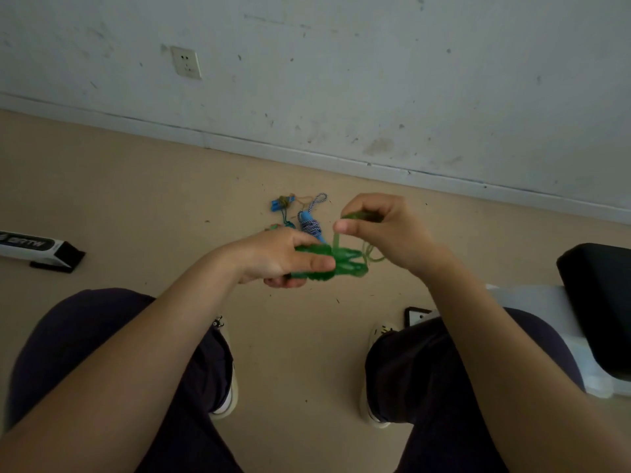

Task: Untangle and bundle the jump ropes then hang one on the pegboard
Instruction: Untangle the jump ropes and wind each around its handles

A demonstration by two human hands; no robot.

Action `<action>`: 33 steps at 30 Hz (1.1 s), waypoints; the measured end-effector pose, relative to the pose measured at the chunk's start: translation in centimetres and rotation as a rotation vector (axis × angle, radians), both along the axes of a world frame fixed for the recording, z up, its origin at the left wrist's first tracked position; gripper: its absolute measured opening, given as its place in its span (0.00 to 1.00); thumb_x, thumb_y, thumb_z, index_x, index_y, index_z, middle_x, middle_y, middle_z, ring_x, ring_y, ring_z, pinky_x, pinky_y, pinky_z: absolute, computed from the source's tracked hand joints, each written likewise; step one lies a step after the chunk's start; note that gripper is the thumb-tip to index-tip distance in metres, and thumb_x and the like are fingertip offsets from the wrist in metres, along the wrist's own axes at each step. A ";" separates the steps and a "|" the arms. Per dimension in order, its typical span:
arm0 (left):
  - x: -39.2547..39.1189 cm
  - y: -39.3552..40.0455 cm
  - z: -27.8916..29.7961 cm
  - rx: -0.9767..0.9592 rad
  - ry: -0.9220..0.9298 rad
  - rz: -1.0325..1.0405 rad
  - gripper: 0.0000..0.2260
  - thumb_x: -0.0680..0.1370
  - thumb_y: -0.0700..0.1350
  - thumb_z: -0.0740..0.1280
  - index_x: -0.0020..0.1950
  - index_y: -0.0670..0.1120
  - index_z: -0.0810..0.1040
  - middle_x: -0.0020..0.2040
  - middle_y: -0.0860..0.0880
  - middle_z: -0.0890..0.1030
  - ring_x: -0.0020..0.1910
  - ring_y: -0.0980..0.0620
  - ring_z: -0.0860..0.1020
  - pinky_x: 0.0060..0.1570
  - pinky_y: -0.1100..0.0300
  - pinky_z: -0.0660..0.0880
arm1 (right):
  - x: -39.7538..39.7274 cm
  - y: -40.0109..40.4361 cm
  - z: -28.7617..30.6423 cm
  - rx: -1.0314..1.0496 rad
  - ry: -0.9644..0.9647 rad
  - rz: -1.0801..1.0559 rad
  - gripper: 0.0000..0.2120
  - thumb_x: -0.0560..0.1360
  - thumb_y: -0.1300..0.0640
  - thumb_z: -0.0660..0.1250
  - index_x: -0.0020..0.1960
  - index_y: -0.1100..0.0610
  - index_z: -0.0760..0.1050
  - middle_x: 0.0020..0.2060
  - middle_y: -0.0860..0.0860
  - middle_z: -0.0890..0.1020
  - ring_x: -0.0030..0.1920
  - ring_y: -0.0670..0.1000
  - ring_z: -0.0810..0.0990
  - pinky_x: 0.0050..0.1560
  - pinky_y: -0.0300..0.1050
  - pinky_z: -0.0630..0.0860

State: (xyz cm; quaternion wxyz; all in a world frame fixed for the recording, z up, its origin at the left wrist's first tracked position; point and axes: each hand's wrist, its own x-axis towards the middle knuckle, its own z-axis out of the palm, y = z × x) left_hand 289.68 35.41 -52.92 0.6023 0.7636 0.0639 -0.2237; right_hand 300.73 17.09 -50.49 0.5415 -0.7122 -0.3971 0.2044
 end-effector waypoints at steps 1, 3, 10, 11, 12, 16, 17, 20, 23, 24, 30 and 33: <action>0.0 -0.6 -0.1 0.037 0.004 -0.050 0.17 0.63 0.67 0.75 0.43 0.58 0.82 0.28 0.50 0.75 0.23 0.53 0.68 0.22 0.64 0.64 | -0.4 0.3 -0.4 -0.026 -0.005 0.014 0.05 0.70 0.52 0.75 0.39 0.51 0.81 0.33 0.57 0.78 0.33 0.54 0.70 0.37 0.48 0.69; 0.1 -1.3 -0.4 0.089 -0.016 -0.109 0.15 0.64 0.67 0.74 0.40 0.58 0.81 0.28 0.49 0.79 0.23 0.53 0.73 0.23 0.64 0.68 | -1.1 0.9 -1.1 -0.106 -0.029 0.029 0.06 0.71 0.55 0.75 0.41 0.57 0.82 0.35 0.64 0.78 0.34 0.53 0.71 0.37 0.48 0.70; -0.1 -0.8 -0.9 -0.023 0.011 -0.088 0.16 0.68 0.56 0.79 0.51 0.53 0.80 0.42 0.42 0.86 0.41 0.42 0.86 0.32 0.59 0.78 | -1.0 1.1 -2.2 -0.164 0.007 -0.021 0.07 0.71 0.56 0.76 0.39 0.58 0.81 0.26 0.44 0.77 0.27 0.41 0.71 0.30 0.33 0.68; -0.1 -0.8 -0.9 -0.034 0.015 -0.097 0.17 0.68 0.55 0.79 0.52 0.52 0.79 0.44 0.43 0.87 0.42 0.42 0.86 0.31 0.59 0.78 | -1.0 1.2 -2.3 -0.177 0.006 -0.015 0.07 0.71 0.56 0.76 0.39 0.57 0.80 0.26 0.42 0.77 0.27 0.39 0.71 0.29 0.32 0.68; -0.1 -0.8 -0.9 -0.045 0.015 -0.108 0.18 0.69 0.54 0.79 0.54 0.52 0.79 0.47 0.44 0.87 0.43 0.42 0.86 0.31 0.60 0.78 | -1.1 1.3 -2.5 -0.184 0.009 -0.011 0.07 0.71 0.56 0.76 0.38 0.57 0.80 0.25 0.41 0.77 0.26 0.39 0.71 0.29 0.31 0.68; -0.2 -0.8 -0.5 -0.056 -0.011 -0.091 0.19 0.69 0.61 0.76 0.52 0.51 0.80 0.48 0.46 0.87 0.35 0.47 0.84 0.26 0.62 0.73 | -1.1 1.6 -2.5 -0.155 0.041 -0.028 0.12 0.70 0.53 0.76 0.40 0.62 0.79 0.28 0.46 0.77 0.27 0.42 0.71 0.30 0.34 0.69; -0.2 -1.0 -0.4 -0.063 -0.034 -0.071 0.20 0.69 0.63 0.74 0.51 0.50 0.81 0.46 0.45 0.87 0.32 0.48 0.82 0.25 0.63 0.71 | -1.1 1.6 -2.3 -0.124 0.082 -0.036 0.14 0.70 0.52 0.76 0.40 0.62 0.79 0.28 0.48 0.77 0.28 0.43 0.72 0.31 0.36 0.70; -0.1 -1.1 -0.4 -0.146 -0.120 0.063 0.18 0.72 0.66 0.69 0.49 0.53 0.83 0.41 0.44 0.85 0.26 0.50 0.78 0.23 0.63 0.69 | -0.4 1.1 -2.0 -0.017 0.360 -0.036 0.12 0.70 0.50 0.73 0.38 0.58 0.78 0.26 0.49 0.75 0.24 0.46 0.70 0.25 0.38 0.67; 0.3 -0.6 -0.2 -0.241 -0.258 0.326 0.15 0.77 0.57 0.67 0.55 0.47 0.81 0.36 0.44 0.83 0.25 0.51 0.75 0.23 0.63 0.68 | 0.0 0.9 -2.2 0.041 0.556 -0.008 0.10 0.80 0.58 0.63 0.41 0.58 0.76 0.23 0.49 0.67 0.20 0.45 0.60 0.24 0.40 0.55; 0.5 -0.5 -0.2 -0.272 -0.296 0.405 0.13 0.79 0.53 0.67 0.57 0.45 0.80 0.35 0.44 0.83 0.25 0.52 0.74 0.23 0.63 0.68 | -0.1 1.0 -2.3 0.037 0.570 0.004 0.10 0.82 0.59 0.61 0.43 0.59 0.76 0.24 0.50 0.66 0.20 0.45 0.59 0.25 0.41 0.54; 0.6 -0.7 -0.3 -0.463 -0.280 0.577 0.12 0.79 0.52 0.67 0.56 0.45 0.79 0.37 0.46 0.82 0.29 0.54 0.75 0.27 0.65 0.72 | -0.7 1.2 -2.6 -0.074 0.533 0.084 0.13 0.83 0.58 0.58 0.61 0.67 0.72 0.31 0.52 0.69 0.24 0.46 0.63 0.26 0.38 0.60; 0.5 -0.4 -0.5 -0.503 -0.274 0.568 0.19 0.72 0.49 0.73 0.58 0.41 0.77 0.39 0.48 0.82 0.34 0.54 0.77 0.32 0.64 0.75 | -0.9 1.2 -2.4 -0.122 0.474 0.067 0.12 0.83 0.59 0.60 0.62 0.64 0.74 0.32 0.52 0.70 0.27 0.48 0.67 0.28 0.40 0.66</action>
